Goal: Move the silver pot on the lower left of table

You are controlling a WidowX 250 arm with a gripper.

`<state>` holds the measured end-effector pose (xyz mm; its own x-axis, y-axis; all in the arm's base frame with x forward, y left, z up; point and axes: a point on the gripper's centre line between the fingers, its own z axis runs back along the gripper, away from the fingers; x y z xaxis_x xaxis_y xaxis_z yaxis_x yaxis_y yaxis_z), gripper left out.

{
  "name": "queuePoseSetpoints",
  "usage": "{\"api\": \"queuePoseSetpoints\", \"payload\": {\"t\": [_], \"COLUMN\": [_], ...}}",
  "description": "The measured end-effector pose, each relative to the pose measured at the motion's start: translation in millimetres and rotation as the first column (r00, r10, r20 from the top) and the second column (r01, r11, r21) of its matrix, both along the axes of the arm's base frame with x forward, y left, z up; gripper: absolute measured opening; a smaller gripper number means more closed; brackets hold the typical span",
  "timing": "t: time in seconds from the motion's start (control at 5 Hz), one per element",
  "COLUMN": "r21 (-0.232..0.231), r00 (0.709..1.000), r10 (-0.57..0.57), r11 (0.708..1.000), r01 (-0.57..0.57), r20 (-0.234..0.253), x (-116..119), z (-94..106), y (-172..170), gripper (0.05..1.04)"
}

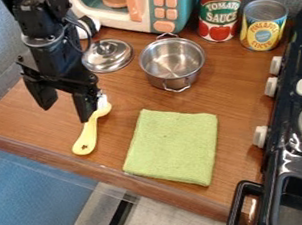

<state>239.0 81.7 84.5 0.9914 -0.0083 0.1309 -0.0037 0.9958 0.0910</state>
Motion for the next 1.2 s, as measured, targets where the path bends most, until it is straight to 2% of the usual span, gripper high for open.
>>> {"api": "queuePoseSetpoints", "payload": {"t": [0.2, 0.6, 1.0, 1.2], "r21": [-0.007, -0.004, -0.038, -0.040], "r00": [1.000, 0.998, 0.998, 0.990], "r10": [0.007, 0.052, 0.048, 0.120], "r11": [1.000, 0.999, 0.998, 0.992], "r01": [-0.008, -0.052, -0.046, -0.117], "r20": [-0.020, -0.024, 0.044, 0.077], "x": [-1, 41, 88, 111], "z": [-5.7, -26.7, -17.3, -12.7], "y": [0, -7, -40, -36], "gripper": [1.000, 1.000, 1.000, 1.000]}}
